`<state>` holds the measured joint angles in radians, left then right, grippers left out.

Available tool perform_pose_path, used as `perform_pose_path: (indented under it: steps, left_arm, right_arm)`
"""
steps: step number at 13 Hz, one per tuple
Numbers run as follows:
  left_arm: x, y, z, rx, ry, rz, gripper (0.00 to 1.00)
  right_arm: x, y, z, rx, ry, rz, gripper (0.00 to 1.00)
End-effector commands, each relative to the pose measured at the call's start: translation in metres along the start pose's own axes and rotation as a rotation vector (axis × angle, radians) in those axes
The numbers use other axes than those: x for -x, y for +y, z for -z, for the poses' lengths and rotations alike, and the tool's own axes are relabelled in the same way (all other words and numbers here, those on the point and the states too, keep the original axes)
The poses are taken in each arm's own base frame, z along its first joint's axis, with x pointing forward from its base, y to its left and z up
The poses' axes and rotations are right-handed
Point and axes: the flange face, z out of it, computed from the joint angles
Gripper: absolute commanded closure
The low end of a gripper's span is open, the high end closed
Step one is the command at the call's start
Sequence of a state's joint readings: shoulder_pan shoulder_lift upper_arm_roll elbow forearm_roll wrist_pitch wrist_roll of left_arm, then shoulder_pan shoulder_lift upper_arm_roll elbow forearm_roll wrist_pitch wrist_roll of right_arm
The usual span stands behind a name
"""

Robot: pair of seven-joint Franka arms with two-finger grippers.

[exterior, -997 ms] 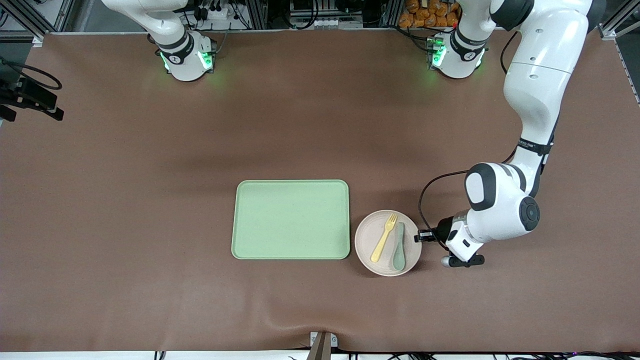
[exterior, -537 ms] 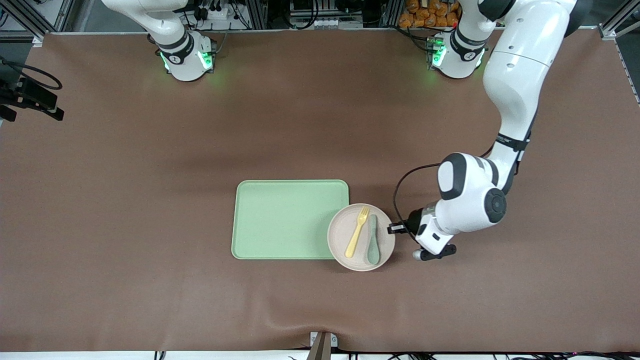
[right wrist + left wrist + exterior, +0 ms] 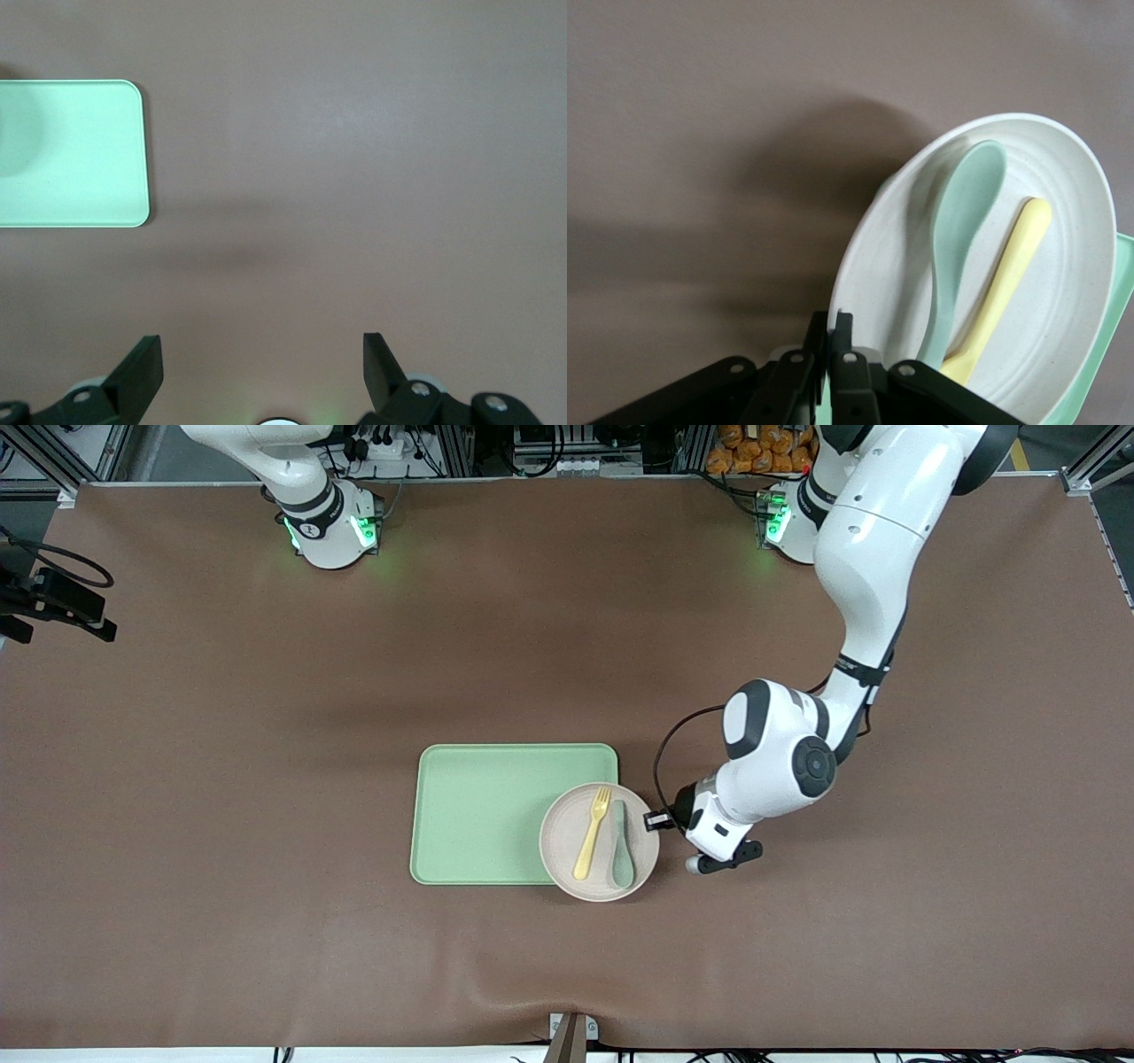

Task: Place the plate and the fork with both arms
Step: 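Slide the plate with the left gripper onto the green tray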

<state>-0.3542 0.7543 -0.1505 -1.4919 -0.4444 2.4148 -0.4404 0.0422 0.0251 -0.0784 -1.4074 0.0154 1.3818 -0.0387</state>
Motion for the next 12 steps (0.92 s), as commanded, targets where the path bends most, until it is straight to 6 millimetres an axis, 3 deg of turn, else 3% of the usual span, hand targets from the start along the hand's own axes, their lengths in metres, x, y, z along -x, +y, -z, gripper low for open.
perform_pose_path:
  steps: [1,7,10,12]
  left_arm:
    - [0.010,0.028,-0.015,-0.006,0.041,0.019,1.00]
    - [0.054,0.073,-0.054,-0.014,0.055,0.082,1.00]
    - [0.068,0.073,-0.081,-0.011,0.072,0.084,1.00]
    - [0.071,0.073,-0.089,-0.005,0.081,0.091,1.00]
  right_arm:
    - [0.000,-0.002,0.001,0.002,0.003,-0.003,0.00]
    - [-0.002,-0.002,-0.002,0.002,-0.003,-0.003,0.00]
    - [-0.002,-0.006,-0.003,0.003,-0.005,0.005,0.00]
    - [-0.004,-0.007,-0.004,0.001,-0.005,0.007,0.00]
